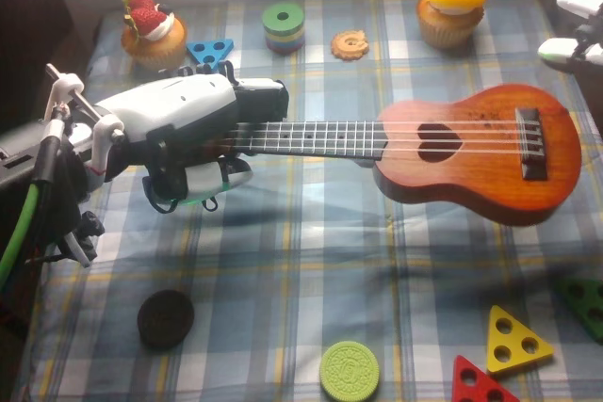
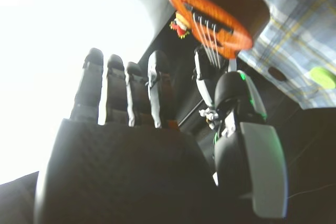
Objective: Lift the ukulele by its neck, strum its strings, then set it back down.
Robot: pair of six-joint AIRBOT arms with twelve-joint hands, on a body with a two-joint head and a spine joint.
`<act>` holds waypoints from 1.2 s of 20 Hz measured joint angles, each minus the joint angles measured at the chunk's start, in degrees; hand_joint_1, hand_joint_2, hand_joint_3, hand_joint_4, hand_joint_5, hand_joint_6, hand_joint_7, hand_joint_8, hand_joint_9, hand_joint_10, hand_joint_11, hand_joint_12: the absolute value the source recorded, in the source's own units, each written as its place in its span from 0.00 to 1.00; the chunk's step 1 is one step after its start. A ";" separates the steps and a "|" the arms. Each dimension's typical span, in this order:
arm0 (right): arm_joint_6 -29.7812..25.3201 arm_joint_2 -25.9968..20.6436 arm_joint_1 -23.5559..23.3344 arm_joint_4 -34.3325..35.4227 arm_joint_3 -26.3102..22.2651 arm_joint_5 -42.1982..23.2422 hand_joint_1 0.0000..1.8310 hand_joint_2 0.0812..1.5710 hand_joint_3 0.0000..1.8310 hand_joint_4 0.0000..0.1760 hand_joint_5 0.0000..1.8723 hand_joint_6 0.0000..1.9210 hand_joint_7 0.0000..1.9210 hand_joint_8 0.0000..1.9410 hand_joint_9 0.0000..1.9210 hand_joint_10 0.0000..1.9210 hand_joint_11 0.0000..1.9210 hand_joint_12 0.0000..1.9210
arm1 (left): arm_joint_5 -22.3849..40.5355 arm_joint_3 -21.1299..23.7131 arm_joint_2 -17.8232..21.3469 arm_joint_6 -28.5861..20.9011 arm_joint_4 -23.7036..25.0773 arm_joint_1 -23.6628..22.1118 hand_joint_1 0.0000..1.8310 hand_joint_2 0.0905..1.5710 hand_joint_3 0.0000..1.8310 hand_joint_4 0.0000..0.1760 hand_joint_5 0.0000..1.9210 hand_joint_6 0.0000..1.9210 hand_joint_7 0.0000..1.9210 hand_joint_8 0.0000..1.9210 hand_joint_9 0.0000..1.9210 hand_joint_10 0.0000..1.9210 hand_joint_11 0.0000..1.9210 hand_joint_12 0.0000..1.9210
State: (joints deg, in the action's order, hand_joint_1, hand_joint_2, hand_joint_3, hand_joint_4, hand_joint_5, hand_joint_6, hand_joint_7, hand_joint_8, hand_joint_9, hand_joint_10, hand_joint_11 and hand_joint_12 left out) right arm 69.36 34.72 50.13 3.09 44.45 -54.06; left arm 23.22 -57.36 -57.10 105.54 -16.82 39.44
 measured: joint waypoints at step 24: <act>-1.40 4.42 -8.48 -7.69 2.71 10.95 0.76 0.60 0.46 0.23 0.25 0.04 0.01 0.00 0.00 0.00 0.00 0.40 | 0.52 -0.59 -0.96 -0.79 0.94 -0.66 0.78 0.87 0.01 0.00 0.12 1.00 0.20 0.99 0.23 1.00 0.19 1.00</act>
State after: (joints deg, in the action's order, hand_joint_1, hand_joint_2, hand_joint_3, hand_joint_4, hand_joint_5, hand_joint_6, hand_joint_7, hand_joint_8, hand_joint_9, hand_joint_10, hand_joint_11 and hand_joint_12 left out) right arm 67.96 39.13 41.65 -4.60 47.16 -43.11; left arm 23.75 -57.95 -58.06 104.75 -15.88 38.79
